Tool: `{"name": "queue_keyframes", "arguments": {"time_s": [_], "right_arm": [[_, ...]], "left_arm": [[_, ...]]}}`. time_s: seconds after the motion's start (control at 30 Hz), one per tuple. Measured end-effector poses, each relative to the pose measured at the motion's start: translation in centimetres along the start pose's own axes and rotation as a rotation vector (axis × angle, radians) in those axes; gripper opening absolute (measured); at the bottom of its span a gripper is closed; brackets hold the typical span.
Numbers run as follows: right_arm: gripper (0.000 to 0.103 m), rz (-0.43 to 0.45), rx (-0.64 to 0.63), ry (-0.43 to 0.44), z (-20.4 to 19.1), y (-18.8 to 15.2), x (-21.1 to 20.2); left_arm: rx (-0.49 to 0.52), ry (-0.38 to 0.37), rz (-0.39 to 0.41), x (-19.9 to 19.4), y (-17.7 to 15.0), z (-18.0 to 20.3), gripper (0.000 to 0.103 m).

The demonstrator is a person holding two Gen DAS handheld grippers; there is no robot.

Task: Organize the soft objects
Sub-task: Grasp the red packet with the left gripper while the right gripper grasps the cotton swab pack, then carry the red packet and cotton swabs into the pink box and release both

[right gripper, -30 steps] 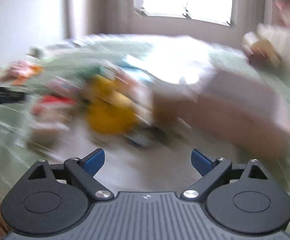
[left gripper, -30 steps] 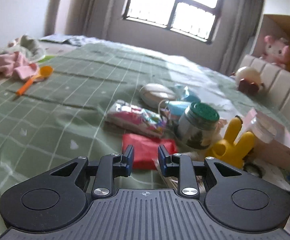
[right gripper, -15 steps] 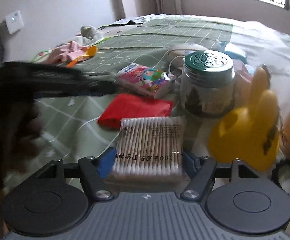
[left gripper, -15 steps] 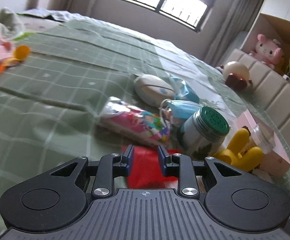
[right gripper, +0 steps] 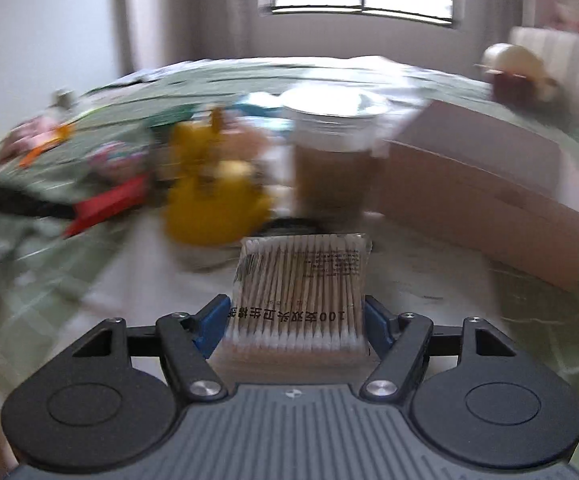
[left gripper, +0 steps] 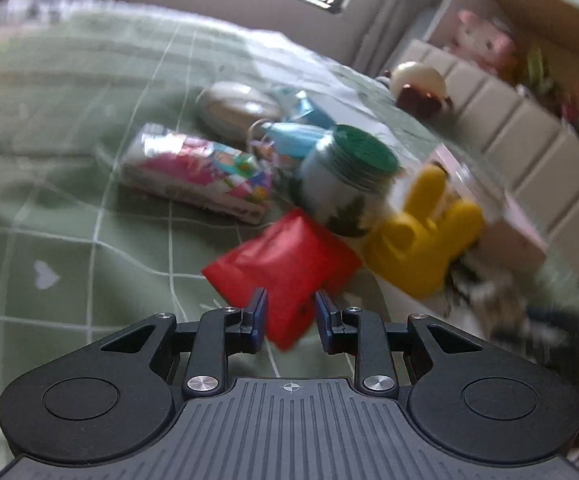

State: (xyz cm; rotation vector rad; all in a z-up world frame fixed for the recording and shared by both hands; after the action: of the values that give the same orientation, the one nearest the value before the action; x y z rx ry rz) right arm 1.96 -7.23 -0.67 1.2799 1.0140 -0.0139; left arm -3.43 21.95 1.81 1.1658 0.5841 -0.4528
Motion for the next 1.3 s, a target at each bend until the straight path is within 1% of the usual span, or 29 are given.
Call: {"name": "queue_keyframes", "arguments": {"time_s": [0.03, 0.1, 0.13, 0.17, 0.2, 0.27, 0.33, 0.43, 0.47, 0.57, 0.63, 0.67, 0.7, 0.73, 0.77, 0.8, 0.83, 0.87, 0.9, 0.93, 1.0, 1.03, 1.07, 1.1, 1.17, 1.2, 1.23, 1.27, 1.3], "right_arm": [[0.072, 0.012, 0.022, -0.015, 0.6, -0.1, 0.2], [0.075, 0.016, 0.055, -0.015, 0.9, -0.3, 1.1], [0.075, 0.018, 0.048, -0.023, 0.7, -0.4, 1.4], [0.077, 0.022, 0.022, -0.040, 0.3, -0.6, 1.4], [0.077, 0.023, -0.001, -0.050, -0.1, -0.6, 1.4], [0.077, 0.023, -0.023, -0.049, -0.4, -0.7, 1.5], [0.077, 0.025, -0.016, -0.042, -0.4, -0.7, 1.3], [0.078, 0.027, 0.000, -0.028, -0.3, -0.5, 1.3], [0.079, 0.027, 0.002, -0.024, -0.3, -0.5, 1.4], [0.080, 0.024, 0.002, -0.020, -0.4, -0.5, 1.6], [0.080, 0.026, 0.004, -0.018, -0.4, -0.5, 1.6], [0.080, 0.026, 0.006, -0.017, -0.4, -0.5, 1.6], [0.080, 0.026, 0.007, -0.017, -0.4, -0.5, 1.6], [0.080, 0.027, 0.006, -0.017, -0.4, -0.6, 1.6], [0.081, 0.027, 0.006, -0.017, -0.5, -0.6, 1.6], [0.081, 0.027, 0.006, -0.017, -0.4, -0.6, 1.6], [0.081, 0.027, 0.005, -0.018, -0.4, -0.6, 1.6], [0.081, 0.027, 0.004, -0.018, -0.5, -0.6, 1.7], [0.081, 0.028, 0.004, -0.018, -0.5, -0.6, 1.7], [0.081, 0.028, 0.004, -0.018, -0.5, -0.6, 1.6], [0.081, 0.028, 0.005, -0.017, -0.5, -0.6, 1.6], [0.081, 0.028, 0.006, -0.015, -0.5, -0.6, 1.6], [0.081, 0.028, 0.007, -0.014, -0.5, -0.6, 1.6], [0.081, 0.029, 0.008, -0.013, -0.5, -0.6, 1.6], [0.082, 0.028, 0.010, -0.006, -0.4, -0.6, 1.7], [0.083, 0.028, 0.011, -0.005, -0.4, -0.6, 1.7], [0.083, 0.028, 0.011, -0.004, -0.4, -0.6, 1.7], [0.083, 0.028, 0.011, -0.004, -0.4, -0.6, 1.7], [0.083, 0.028, 0.011, -0.004, -0.4, -0.6, 1.7]], "left_arm": [[0.057, 0.027, 0.029, -0.8, -0.2, 0.9, 0.028], [0.203, 0.089, 0.099, -2.1, -0.4, 2.8, 0.029], [0.267, 0.111, 0.116, -2.4, -0.3, 3.6, 0.029], [0.333, 0.133, 0.114, -2.1, -0.2, 4.4, 0.029], [0.385, 0.151, 0.088, -1.5, -0.1, 5.0, 0.029], [0.441, 0.159, 0.006, 0.4, 0.1, 5.4, 0.031], [0.457, 0.146, -0.086, 2.3, 0.0, 5.2, 0.032], [0.456, 0.116, -0.117, 2.9, 0.3, 5.0, 0.034], [0.449, 0.099, -0.133, 2.9, 0.4, 4.9, 0.037], [0.441, 0.012, -0.173, 2.5, 0.4, 4.8, 0.045], [0.444, -0.031, -0.184, 2.5, 0.4, 4.9, 0.045], [0.450, -0.032, -0.177, 2.2, 0.4, 4.9, 0.045], [0.461, -0.017, -0.157, 2.4, 0.6, 5.3, 0.045], [0.474, 0.011, -0.117, 2.3, 0.9, 5.6, 0.045], [0.485, 0.053, -0.055, 2.0, 1.3, 5.7, 0.045], [0.484, 0.096, -0.017, 2.1, 1.7, 5.6, 0.044], [0.474, 0.149, -0.001, 2.4, 2.2, 5.3, 0.043], [0.460, 0.182, 0.001, 2.9, 2.6, 5.0, 0.041], [0.444, 0.195, -0.001, 3.3, 2.9, 4.6, 0.041], [0.428, 0.180, -0.022, 3.9, 3.1, 4.3, 0.041], [0.382, 0.080, -0.110, 5.2, 3.1, 3.7, 0.043], [0.375, 0.028, -0.121, 5.3, 2.9, 3.8, 0.056], [0.393, -0.008, -0.133, 5.4, 2.7, 4.0, 0.064], [0.424, -0.022, -0.139, 5.3, 2.4, 4.5, 0.066], [0.488, -0.043, -0.144, 5.1, 1.6, 5.6, 0.073], [0.510, -0.043, -0.139, 4.8, 1.3, 5.7, 0.073], [0.528, -0.022, -0.123, 4.7, 1.2, 5.9, 0.076], [0.535, 0.010, -0.107, 4.6, 1.2, 6.0, 0.075], [0.540, 0.058, -0.083, 4.6, 1.3, 5.8, 0.074]]}}
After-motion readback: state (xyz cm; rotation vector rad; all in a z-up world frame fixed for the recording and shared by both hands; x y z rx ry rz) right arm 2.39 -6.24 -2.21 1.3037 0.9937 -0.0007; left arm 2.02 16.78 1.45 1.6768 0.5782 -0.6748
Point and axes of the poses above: each gripper's, at about its wrist camera, not at the fingertips, and x roughly the way its jaws point, z to its right, y to its top, the point moved 2 cm from there along x, roughly the way its jaws point, and after that the axes turned 4 degrees about y, right-handed, at the moved point
